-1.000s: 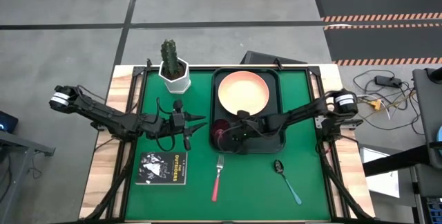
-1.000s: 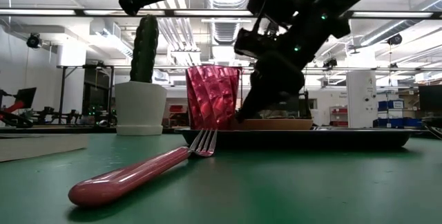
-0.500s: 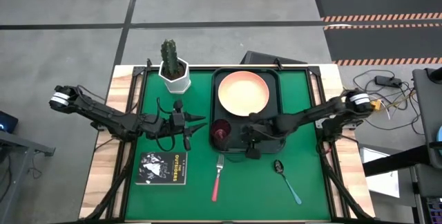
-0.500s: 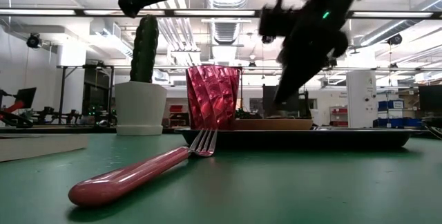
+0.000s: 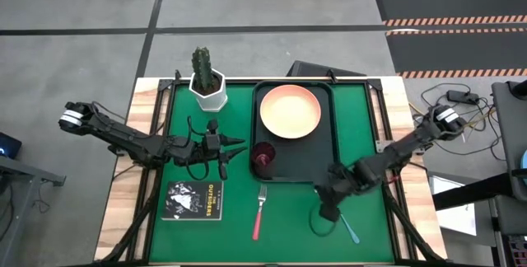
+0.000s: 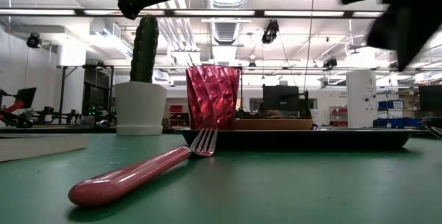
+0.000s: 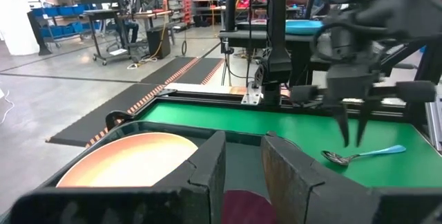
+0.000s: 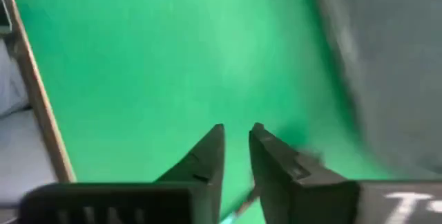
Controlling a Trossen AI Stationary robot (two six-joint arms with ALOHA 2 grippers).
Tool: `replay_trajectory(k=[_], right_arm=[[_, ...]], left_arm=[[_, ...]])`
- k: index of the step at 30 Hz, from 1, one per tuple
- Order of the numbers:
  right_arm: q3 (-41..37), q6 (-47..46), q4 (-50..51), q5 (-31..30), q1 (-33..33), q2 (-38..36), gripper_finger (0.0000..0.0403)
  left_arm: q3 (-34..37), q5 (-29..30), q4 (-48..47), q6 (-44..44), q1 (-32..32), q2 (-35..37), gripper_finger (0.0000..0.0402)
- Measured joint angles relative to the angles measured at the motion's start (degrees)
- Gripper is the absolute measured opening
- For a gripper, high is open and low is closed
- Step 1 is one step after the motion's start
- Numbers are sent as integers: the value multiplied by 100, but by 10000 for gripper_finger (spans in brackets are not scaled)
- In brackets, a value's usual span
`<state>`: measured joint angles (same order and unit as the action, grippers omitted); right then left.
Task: Pick and place plate/cup/fork/spoon on tray
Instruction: Put the blue spoon on the black serving tray to the left of the light orange plate
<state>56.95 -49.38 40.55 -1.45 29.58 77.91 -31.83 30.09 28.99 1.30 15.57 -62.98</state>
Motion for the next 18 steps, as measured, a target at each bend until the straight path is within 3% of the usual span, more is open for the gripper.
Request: replay_trajectory(k=[9,18], right_arm=[[-75,-2179,687,24,982,313,161],[-140,-3236,530,405,1148,988,185]], left_arm=[[0,4,2,-9,-2,0,75],[0,4,2,-11,-4,0,75]])
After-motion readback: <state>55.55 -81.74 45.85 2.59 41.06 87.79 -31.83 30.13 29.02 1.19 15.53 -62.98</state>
